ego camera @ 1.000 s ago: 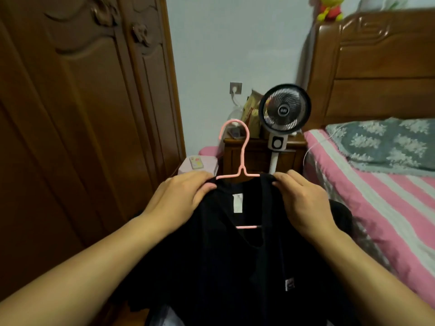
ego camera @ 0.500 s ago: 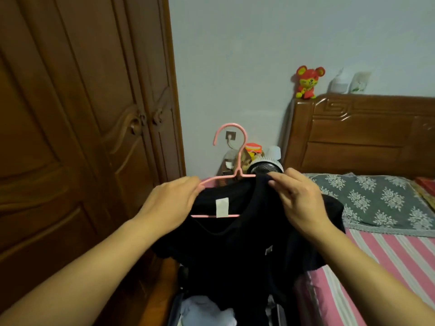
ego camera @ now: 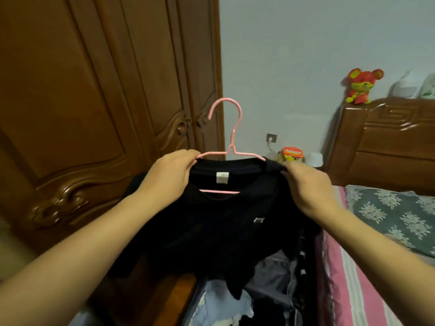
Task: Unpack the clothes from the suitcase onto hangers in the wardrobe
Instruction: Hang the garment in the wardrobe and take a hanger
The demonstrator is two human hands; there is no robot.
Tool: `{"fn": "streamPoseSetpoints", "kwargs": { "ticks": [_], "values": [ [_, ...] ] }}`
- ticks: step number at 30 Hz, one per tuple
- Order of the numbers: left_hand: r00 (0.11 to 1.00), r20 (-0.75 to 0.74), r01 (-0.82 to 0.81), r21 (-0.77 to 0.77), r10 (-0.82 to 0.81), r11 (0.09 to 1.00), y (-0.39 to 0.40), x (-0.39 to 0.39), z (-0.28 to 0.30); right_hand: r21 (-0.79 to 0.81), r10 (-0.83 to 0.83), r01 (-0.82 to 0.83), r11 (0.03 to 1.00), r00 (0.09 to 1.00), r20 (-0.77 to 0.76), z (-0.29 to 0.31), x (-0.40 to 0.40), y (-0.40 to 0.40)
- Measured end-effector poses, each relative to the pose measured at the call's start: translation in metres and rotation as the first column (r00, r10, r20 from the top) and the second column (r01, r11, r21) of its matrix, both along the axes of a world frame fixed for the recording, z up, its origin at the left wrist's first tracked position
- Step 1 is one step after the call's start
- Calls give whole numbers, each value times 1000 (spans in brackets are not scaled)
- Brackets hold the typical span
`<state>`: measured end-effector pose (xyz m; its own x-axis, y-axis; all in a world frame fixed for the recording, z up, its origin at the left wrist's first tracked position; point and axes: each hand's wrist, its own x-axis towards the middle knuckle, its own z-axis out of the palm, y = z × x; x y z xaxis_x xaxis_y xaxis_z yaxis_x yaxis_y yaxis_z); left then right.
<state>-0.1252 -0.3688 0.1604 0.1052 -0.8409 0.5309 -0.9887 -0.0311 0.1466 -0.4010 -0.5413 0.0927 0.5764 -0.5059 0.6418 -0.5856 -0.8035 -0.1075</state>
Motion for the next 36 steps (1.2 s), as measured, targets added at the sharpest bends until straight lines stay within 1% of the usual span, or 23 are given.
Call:
{"fn": "streamPoseSetpoints", "kwargs": {
  "ticks": [1,3,5,7,10,12,13,14,15,17,19,21,22,23,25,26,27,29,30,33,34,35,36],
  "values": [
    [999,-25,-24,-5,24,1000,13,1,0,0,77,-77,997,997,-8,0,5,1],
    [996,-14,-85,1,85,996,39,3,0,24,242,-241,970,968,-65,-2,18,3],
    [983,-2,-185,-29,185,982,70,0,0,-17,329,-329,944,944,11,3,34,6],
    [956,-3,-291,-102,293,951,99,4,0,-71,414,-409,910,904,101,12,56,13],
    [936,11,-345,-183,352,921,137,14,2,-117,571,-559,821,809,140,22,82,29],
    [900,-3,-426,-215,435,879,163,26,6,-129,655,-643,755,733,181,26,102,48],
    [872,4,-479,-209,490,853,172,32,9,-108,692,-686,720,696,193,27,110,59],
    [835,26,-536,-190,550,822,184,40,13,-59,733,-736,674,658,173,30,119,72],
    [802,53,-583,-153,595,798,194,46,16,33,767,-774,632,631,119,32,127,85],
    [757,98,-642,-74,646,763,217,58,21,296,827,-794,532,562,23,43,142,110],
    [739,98,-664,-57,666,745,238,69,23,468,876,-783,409,481,39,55,153,130],
    [733,80,-669,-98,676,737,255,76,26,588,916,-755,288,397,60,70,164,154],
    [739,81,-659,-114,668,743,262,79,28,627,925,-733,264,377,51,77,172,165],
    [756,91,-638,-122,649,760,267,82,30,639,918,-719,275,393,47,83,182,176],
    [789,124,-586,-141,601,798,278,88,31,631,870,-712,309,480,115,93,212,199],
    [799,132,-566,-161,586,809,284,92,32,626,855,-711,322,502,131,96,228,213],
    [804,135,-554,-182,579,812,288,96,32,594,856,-722,356,507,102,99,241,226],
    [787,132,-569,-221,602,792,300,105,30,489,858,-750,445,514,9,99,265,248],
    [771,121,-587,-246,625,771,306,110,28,436,839,-753,493,544,-10,98,272,256],
    [742,-1,-631,-339,670,698,331,130,23,245,759,-740,626,650,23,88,291,265],
    [727,-50,-655,-349,685,670,340,137,19,232,756,-731,641,653,-31,81,296,268],
    [707,-82,-686,-324,703,652,349,147,15,223,761,-729,647,635,-132,72,304,272],
    [687,-85,-714,-261,722,649,359,159,8,212,758,-729,651,617,-209,62,312,275]
  ]
}}
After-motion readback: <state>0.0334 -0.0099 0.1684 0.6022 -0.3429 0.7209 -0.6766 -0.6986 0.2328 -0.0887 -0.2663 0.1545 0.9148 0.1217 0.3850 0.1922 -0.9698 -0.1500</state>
